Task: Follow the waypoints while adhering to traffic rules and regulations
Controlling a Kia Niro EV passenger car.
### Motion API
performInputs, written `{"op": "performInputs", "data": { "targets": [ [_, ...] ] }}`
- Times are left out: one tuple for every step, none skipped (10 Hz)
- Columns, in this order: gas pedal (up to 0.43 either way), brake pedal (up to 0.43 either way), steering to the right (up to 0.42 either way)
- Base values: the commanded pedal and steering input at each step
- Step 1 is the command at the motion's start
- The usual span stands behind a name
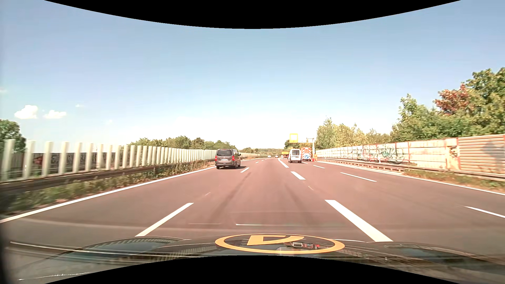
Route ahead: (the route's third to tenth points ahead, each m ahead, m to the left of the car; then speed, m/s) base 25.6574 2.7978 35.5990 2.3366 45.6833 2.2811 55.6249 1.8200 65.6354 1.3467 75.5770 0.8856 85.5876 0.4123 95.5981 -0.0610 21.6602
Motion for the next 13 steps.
{"op": "performInputs", "data": {
  "targets": [
    [0.209,0.0,0.001],
    [0.197,0.0,0.001],
    [0.197,0.0,0.001],
    [0.197,0.0,0.001],
    [0.197,0.0,0.001],
    [0.197,0.0,0.001],
    [0.197,0.0,0.001],
    [0.197,0.0,0.001],
    [0.197,0.0,0.001],
    [0.197,0.0,0.001],
    [0.197,0.0,0.001],
    [0.197,0.0,0.001],
    [0.197,0.0,0.001]
  ]
}}
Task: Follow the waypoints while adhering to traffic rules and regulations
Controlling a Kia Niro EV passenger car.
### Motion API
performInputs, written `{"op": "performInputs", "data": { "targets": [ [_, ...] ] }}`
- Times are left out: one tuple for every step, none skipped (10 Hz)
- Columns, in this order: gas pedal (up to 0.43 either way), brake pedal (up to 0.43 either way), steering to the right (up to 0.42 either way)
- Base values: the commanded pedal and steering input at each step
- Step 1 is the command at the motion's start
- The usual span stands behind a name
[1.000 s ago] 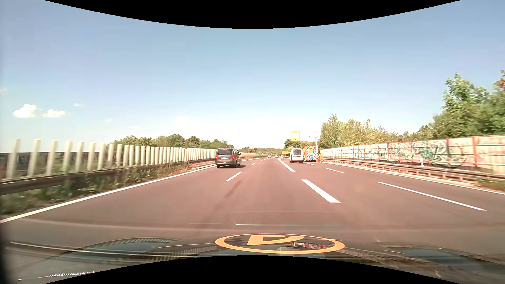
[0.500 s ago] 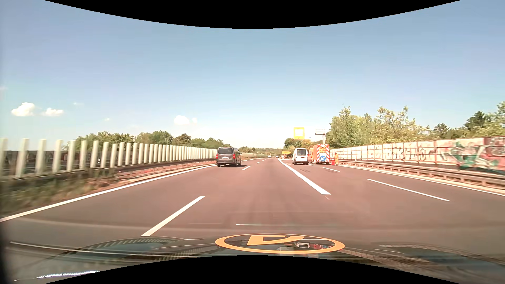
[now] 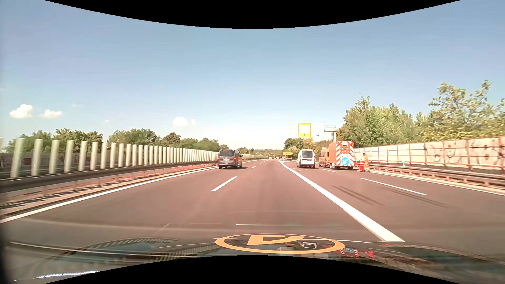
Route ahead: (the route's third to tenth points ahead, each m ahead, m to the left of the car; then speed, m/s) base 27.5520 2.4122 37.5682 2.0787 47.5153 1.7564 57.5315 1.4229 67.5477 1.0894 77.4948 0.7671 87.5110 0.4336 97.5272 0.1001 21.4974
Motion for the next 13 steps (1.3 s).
{"op": "performInputs", "data": {
  "targets": [
    [0.197,0.0,0.001],
    [0.197,0.0,0.001],
    [0.197,0.0,0.001],
    [0.197,0.0,0.001],
    [0.197,0.0,0.003],
    [0.209,0.0,0.003],
    [0.209,0.0,0.003],
    [0.209,0.0,0.003],
    [0.209,0.0,0.003],
    [0.209,0.0,0.003],
    [0.209,0.0,0.003],
    [0.209,0.0,0.003],
    [0.209,0.0,0.003]
  ]
}}
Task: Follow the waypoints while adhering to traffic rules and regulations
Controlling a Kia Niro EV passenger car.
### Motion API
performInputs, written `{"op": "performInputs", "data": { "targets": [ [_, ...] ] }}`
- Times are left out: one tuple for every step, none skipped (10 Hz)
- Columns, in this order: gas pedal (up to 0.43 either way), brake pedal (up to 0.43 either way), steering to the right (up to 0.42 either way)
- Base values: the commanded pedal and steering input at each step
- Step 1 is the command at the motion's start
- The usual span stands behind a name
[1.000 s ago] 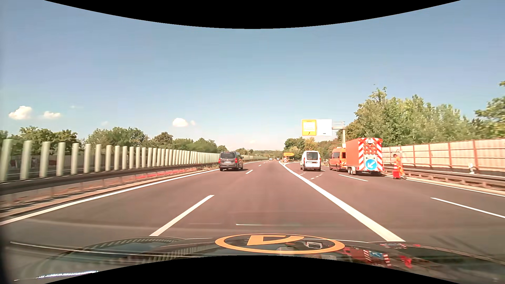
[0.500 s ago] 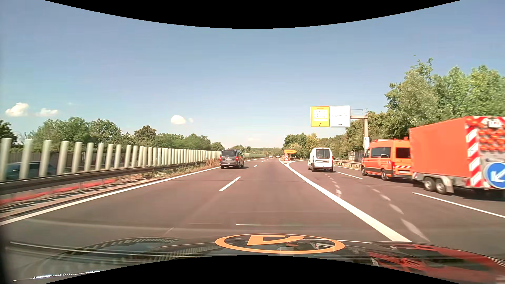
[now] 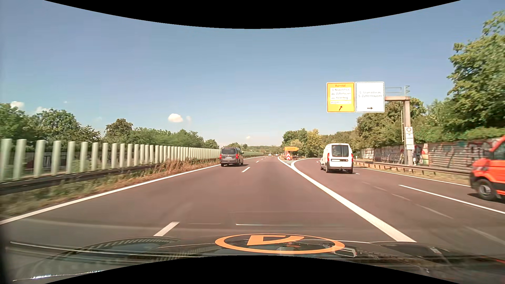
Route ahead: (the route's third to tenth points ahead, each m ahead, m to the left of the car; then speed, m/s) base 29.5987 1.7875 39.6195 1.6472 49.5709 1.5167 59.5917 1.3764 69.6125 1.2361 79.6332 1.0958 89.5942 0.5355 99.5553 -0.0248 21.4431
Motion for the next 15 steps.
{"op": "performInputs", "data": {
  "targets": [
    [0.209,0.0,0.003],
    [0.209,0.0,0.003],
    [0.209,0.0,0.003],
    [0.209,0.0,0.003],
    [0.209,0.0,0.003],
    [0.209,0.0,0.003],
    [0.209,0.0,0.003],
    [0.209,0.0,0.001],
    [0.22,0.0,0.0],
    [0.22,0.0,0.0],
    [0.22,0.0,0.0],
    [0.22,0.0,0.0],
    [0.22,0.0,0.0],
    [0.22,0.0,0.0],
    [0.22,0.0,0.0]
  ]
}}
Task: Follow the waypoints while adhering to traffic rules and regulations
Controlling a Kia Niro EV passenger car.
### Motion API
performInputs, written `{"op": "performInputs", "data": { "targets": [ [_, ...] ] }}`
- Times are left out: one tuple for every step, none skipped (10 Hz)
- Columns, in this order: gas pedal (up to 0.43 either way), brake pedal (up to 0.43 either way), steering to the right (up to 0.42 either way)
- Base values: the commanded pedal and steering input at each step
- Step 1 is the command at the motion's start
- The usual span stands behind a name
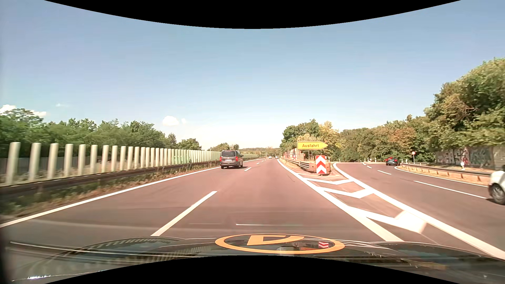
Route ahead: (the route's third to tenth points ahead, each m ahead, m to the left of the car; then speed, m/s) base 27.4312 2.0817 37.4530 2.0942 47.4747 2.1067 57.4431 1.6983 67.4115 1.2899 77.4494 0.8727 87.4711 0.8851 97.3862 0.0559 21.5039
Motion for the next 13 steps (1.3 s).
{"op": "performInputs", "data": {
  "targets": [
    [0.22,0.0,0.0],
    [0.22,0.0,0.0],
    [0.22,0.0,0.001],
    [0.22,0.0,0.002],
    [0.22,0.0,0.001],
    [0.22,0.0,0.001],
    [0.22,0.0,0.001],
    [0.22,0.0,0.001],
    [0.22,0.0,0.001],
    [0.22,0.0,0.001],
    [0.22,0.0,0.001],
    [0.22,0.0,0.001],
    [0.24,0.0,0.001]
  ]
}}
